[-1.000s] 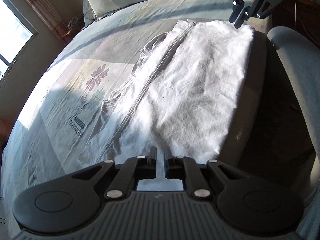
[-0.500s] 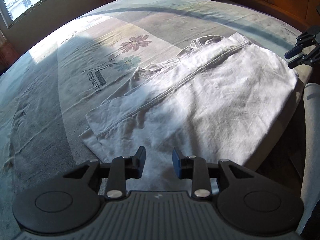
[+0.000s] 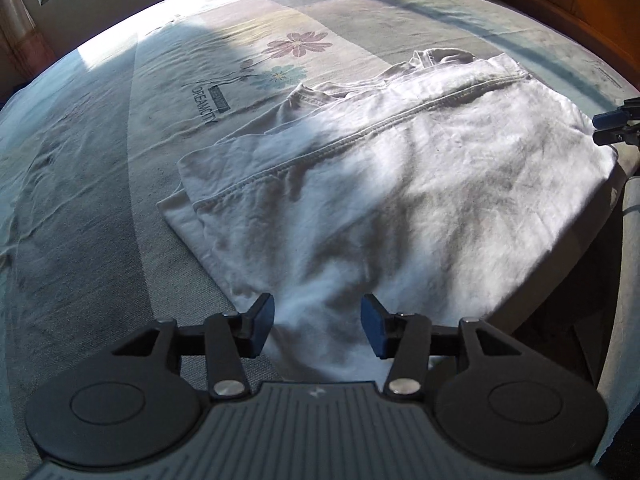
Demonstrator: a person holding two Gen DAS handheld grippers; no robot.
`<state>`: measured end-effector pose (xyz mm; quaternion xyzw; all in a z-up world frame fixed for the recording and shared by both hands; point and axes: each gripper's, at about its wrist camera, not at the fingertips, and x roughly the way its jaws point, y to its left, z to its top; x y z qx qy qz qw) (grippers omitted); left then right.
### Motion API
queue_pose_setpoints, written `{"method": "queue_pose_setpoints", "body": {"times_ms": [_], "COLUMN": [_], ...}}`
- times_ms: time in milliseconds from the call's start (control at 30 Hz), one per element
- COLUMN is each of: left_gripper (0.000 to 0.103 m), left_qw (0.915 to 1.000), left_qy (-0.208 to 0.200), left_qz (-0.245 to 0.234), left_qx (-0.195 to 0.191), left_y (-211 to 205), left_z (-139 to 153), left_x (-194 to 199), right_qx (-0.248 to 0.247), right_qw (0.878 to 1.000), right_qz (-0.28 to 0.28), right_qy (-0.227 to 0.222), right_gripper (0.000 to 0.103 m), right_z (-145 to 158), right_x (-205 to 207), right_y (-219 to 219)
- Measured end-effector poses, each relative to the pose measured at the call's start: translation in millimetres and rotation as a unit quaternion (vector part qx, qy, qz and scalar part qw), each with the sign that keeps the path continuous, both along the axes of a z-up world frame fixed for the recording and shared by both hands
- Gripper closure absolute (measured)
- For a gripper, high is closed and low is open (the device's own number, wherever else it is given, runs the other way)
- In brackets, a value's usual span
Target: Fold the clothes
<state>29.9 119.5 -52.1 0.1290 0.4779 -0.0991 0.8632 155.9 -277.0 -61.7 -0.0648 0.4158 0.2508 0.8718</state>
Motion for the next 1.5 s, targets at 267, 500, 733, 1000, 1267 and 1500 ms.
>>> {"method": "queue_pose_setpoints", "body": {"times_ms": [267,500,733,1000,1267,1500], "left_gripper": [0.036,0.033,0.032,0.031,0.030,0.023], "left_qw": [0.9544,0.9548,0.9753,0.9971,0.9926,0.9880], "left_qy": [-0.007,-0.036,-0.060,0.032,0.026,-0.044], "left_qz": [-0.187,-0.121,-0.094,0.012,0.068,0.071], "left_qx": [0.233,0.269,0.190,-0.068,-0.097,-0.130], "left_y": [-47,-21,-12,-16,7,-3], "left_z": [-34,-22,21,-25,-2,18], "left_x": [-51,-50,-42,-3,-27,42], "right_qx": [0.079,0.073,0.074,0.087,0.105,0.068], "right_qw": [0.997,0.997,0.997,0.996,0.993,0.997], "right_qz": [0.000,0.011,0.005,-0.002,-0.031,-0.022], "right_qy": [-0.013,-0.027,-0.017,0.000,0.030,-0.035], "right_gripper": [0.045,0.043,0.036,0.035,0.027,0.010], "right_z": [10,16,10,-3,-26,7], "right_x": [-8,-15,-14,-20,-34,-16], "right_y": [29,46,49,60,38,51]}}
